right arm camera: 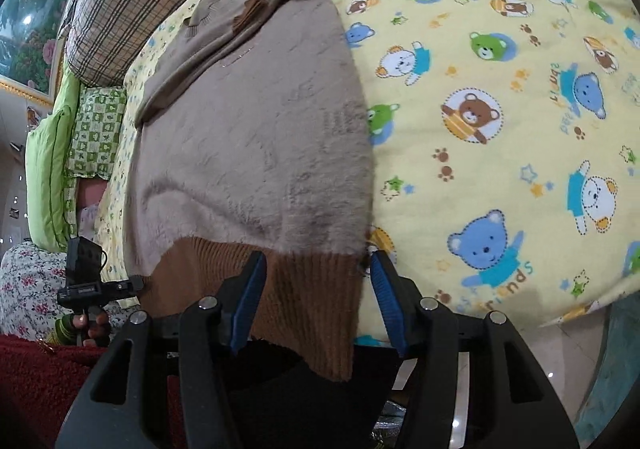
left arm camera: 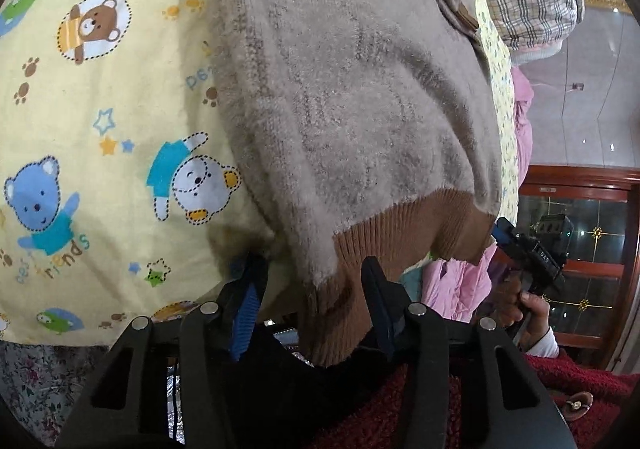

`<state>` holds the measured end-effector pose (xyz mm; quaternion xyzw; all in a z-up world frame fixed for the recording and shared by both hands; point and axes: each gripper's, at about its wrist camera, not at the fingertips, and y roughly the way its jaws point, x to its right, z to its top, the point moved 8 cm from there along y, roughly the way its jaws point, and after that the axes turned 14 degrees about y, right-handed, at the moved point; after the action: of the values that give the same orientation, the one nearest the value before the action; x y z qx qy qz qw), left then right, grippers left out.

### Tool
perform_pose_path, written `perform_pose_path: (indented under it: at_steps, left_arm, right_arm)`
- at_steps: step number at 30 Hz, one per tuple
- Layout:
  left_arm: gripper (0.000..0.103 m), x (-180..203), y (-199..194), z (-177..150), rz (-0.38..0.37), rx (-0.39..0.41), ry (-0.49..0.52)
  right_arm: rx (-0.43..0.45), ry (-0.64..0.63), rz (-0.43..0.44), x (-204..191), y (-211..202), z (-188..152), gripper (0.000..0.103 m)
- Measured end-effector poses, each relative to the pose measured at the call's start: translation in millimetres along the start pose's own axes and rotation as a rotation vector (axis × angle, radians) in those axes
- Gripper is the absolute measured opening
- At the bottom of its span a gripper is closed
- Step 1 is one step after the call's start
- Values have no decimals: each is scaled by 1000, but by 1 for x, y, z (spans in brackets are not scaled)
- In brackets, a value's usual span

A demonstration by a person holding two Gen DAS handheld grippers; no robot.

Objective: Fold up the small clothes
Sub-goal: 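Grasp the brown ribbed hem with both tools, then lift the hem with both tools and fold it up toward the collar, release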

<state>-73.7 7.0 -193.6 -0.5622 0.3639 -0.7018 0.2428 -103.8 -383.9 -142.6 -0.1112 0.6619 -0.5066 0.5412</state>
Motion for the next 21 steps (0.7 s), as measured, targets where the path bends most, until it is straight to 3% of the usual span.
perform_pose_path:
  at_steps: [3, 5, 6, 7, 8, 13, 17, 21]
  left_arm:
    - [45, -1, 1, 2, -14, 10, 6]
    - [33, -2, 0, 2, -14, 6, 15]
    - [20, -4, -2, 1, -17, 4, 25]
    - [14, -5, -3, 1, -26, 4, 28]
    - [14, -8, -3, 1, -37, 5, 21]
    - [7, 3, -12, 6, -112, 81, 35]
    - [6, 21, -33, 23, -187, 192, 76]
    - [6, 26, -61, 49, -244, 302, 55]
  right_arm:
    - [-13, 27, 43, -2, 5, 2, 55]
    - [-37, 54, 108, -7, 13, 2, 55]
    - [-47, 68, 139, -8, 15, 3, 43]
    - [-56, 74, 155, -10, 17, 3, 20]
    - [-84, 77, 156, -9, 20, 1, 14]
    - [-106, 83, 217, -18, 9, -4, 13]
    - [-65, 95, 311, -37, -15, 10, 13]
    - [-21, 82, 380, -65, -32, 29, 13]
